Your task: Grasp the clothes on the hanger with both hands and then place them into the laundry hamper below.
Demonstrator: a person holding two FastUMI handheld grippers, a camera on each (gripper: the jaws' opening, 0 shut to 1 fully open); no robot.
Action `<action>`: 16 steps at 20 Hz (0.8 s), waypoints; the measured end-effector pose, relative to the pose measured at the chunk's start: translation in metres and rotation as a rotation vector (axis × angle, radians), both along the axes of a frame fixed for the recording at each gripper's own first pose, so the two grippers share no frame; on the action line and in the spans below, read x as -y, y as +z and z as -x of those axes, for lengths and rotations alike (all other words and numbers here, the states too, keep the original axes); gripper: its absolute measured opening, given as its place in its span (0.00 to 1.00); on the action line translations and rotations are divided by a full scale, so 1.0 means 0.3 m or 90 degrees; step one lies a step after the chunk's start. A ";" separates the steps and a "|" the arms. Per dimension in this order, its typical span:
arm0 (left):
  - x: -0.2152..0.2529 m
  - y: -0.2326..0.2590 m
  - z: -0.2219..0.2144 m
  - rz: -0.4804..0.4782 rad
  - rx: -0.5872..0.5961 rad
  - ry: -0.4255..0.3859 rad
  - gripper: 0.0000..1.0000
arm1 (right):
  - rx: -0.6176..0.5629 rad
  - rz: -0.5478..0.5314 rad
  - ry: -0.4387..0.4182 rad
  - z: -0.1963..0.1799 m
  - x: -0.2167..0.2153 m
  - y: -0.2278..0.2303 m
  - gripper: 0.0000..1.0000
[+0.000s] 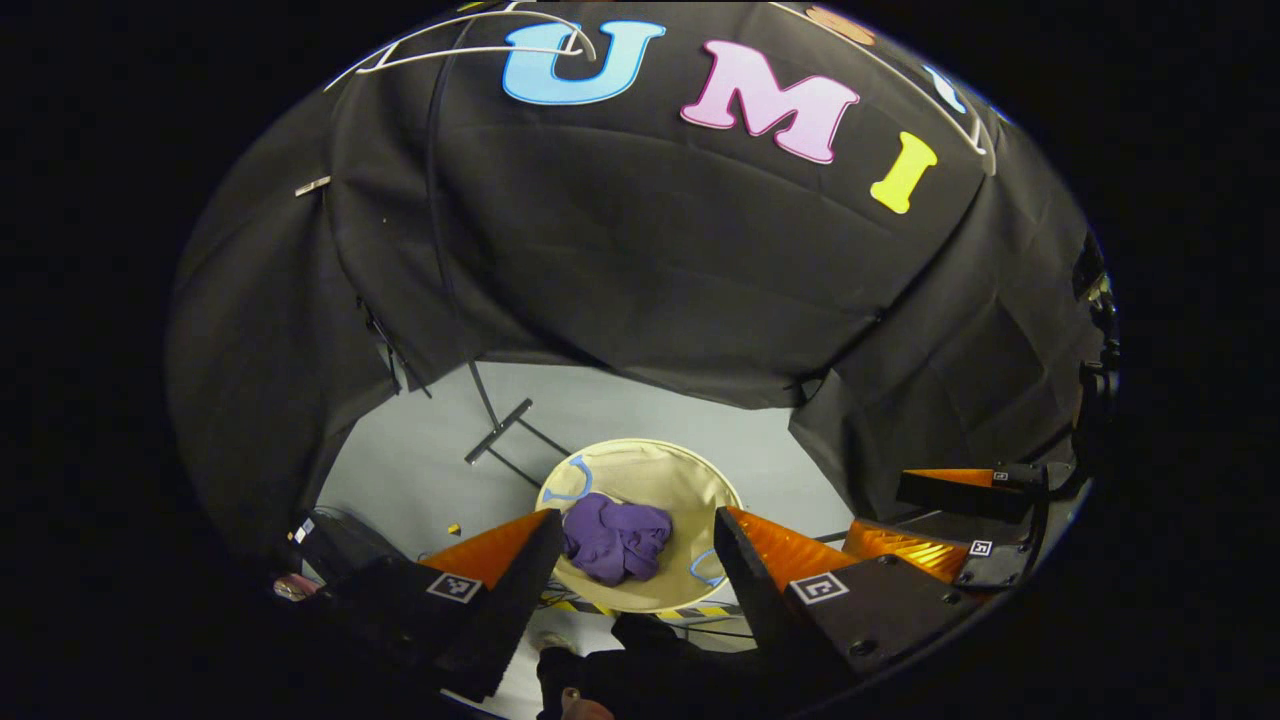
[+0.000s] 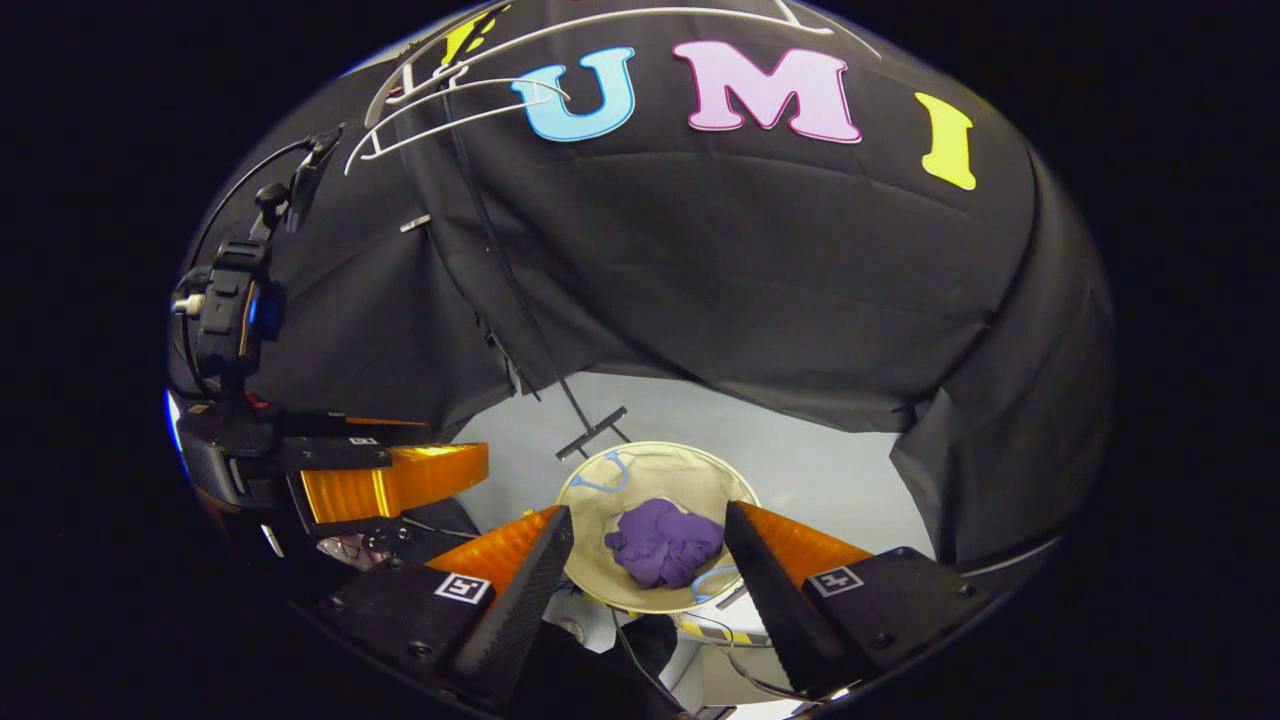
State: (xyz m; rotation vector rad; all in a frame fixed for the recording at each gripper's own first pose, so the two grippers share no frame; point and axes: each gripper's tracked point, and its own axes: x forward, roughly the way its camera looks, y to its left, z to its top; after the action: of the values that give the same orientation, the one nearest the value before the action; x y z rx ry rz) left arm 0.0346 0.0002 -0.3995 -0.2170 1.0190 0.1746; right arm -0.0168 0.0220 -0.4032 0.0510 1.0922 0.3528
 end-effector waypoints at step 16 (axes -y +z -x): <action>-0.087 0.666 0.206 -0.040 0.336 -0.142 0.95 | 0.313 -0.013 -0.162 0.119 -0.169 0.646 0.98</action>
State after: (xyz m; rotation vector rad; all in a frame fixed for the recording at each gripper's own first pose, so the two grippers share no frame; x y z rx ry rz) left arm -0.0274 0.0264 -0.1996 -0.0827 0.5059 -0.0543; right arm -0.0525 0.0726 -0.2093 0.1147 0.5863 0.1339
